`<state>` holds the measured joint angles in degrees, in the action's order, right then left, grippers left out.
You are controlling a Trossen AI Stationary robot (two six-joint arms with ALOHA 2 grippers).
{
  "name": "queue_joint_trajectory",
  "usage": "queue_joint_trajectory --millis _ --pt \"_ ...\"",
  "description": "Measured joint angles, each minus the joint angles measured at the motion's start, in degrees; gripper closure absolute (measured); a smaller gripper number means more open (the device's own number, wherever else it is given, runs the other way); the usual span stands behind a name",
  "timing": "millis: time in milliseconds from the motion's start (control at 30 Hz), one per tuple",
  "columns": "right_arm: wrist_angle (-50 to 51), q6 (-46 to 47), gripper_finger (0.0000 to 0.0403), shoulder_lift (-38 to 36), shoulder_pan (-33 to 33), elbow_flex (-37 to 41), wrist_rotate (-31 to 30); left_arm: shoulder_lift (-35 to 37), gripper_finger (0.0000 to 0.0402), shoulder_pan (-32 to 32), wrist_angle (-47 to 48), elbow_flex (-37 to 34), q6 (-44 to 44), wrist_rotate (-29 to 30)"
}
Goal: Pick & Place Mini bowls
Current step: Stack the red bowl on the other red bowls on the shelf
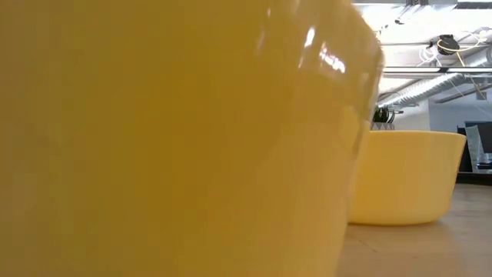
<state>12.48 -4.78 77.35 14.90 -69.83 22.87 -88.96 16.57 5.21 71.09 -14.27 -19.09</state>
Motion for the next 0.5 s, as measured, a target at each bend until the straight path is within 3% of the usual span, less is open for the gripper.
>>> queue_joint_trajectory --millis 167,333,500 --pt "2.0 2.3 0.0221 -4.3 0.0 0.1 -0.7 0.1 0.0388 -0.3 2.4 0.0 1.1 5.5" --pt "9.5 4.6 0.0203 -10.5 0.1 0.1 -4.7 0.2 0.0395 -0.3 4.6 0.0 0.3 11.8" --pt "17.9 8.1 0.0208 -14.8 0.1 0.1 -7.9 0.2 0.0385 -1.5 8.1 0.0 -1.6 25.9"
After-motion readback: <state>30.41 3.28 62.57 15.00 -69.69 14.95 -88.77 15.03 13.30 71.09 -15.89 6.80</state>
